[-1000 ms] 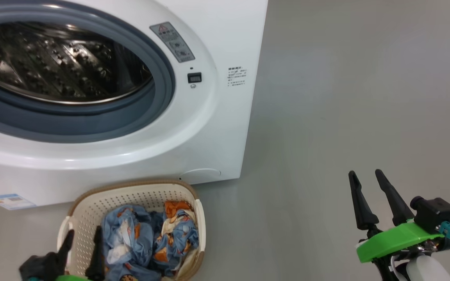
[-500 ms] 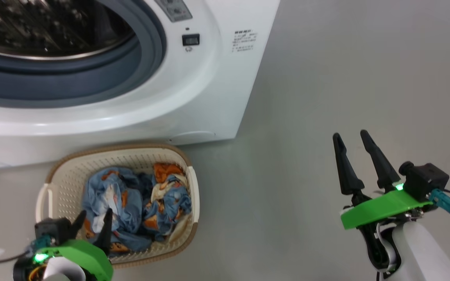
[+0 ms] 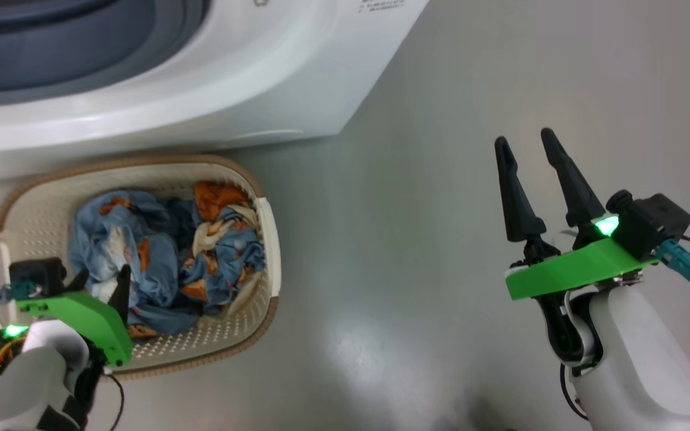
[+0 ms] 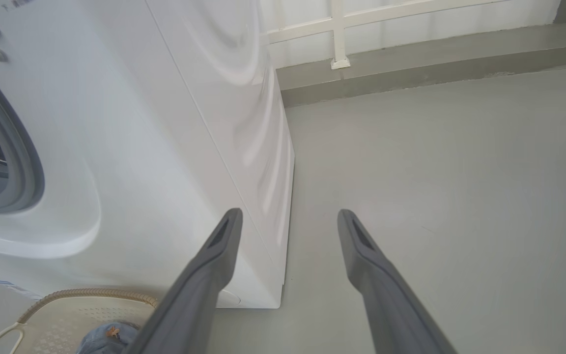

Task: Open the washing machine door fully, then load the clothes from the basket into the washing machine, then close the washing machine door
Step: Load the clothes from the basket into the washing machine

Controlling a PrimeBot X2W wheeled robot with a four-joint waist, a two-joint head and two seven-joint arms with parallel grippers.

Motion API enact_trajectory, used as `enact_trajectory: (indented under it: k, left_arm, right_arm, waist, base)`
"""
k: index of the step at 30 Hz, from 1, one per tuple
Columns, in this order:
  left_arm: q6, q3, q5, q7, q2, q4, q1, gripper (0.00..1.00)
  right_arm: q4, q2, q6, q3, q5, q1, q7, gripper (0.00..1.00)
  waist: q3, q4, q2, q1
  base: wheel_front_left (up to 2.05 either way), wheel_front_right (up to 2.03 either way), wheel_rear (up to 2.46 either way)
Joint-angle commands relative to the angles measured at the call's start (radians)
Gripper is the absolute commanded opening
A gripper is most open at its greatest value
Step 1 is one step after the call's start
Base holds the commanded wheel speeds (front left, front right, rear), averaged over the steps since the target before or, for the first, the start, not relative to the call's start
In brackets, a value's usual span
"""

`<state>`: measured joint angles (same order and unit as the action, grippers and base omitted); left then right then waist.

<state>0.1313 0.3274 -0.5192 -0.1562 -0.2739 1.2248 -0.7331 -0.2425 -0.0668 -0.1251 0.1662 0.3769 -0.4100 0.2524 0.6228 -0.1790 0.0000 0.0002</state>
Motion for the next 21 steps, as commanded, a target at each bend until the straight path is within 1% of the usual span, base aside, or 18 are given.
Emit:
enact_trajectory:
  k: [1,11,17,21]
  left_arm:
    - [-0.001,-0.013,-0.008,0.003,-0.047,0.002,-0.006,1.0]
    - [-0.001,0.059,-0.057,0.041,-0.081,0.014,-0.051,1.0]
    - [-0.001,0.08,-0.076,0.049,-0.117,0.031,-0.089,1.0]
    - [-0.001,0.087,-0.085,0.063,-0.13,0.042,-0.118,1.0]
  right_arm:
    - [0.028,0.005,-0.006,0.025,-0.008,-0.003,0.009,1.0]
    - [0.041,0.015,-0.006,0.041,-0.013,-0.03,0.009,1.0]
    - [0.056,0.016,-0.006,0.049,-0.01,-0.041,0.009,1.0]
    - [0.067,0.016,-0.006,0.057,0.004,-0.048,0.009,1.0]
  waist:
    - [0.077,-0.031,0.0,-0.0002]
    - [0.136,-0.052,0.0,-0.0002]
    - [0.171,-0.069,0.0,-0.0002]
    - [0.197,-0.082,0.0,-0.0002]
  base:
    - [0.0,0.0,0.0]
    - [0.0,0.0,0.0]
    - [0.0,0.0,0.0]
    - [0.0,0.0,0.0]
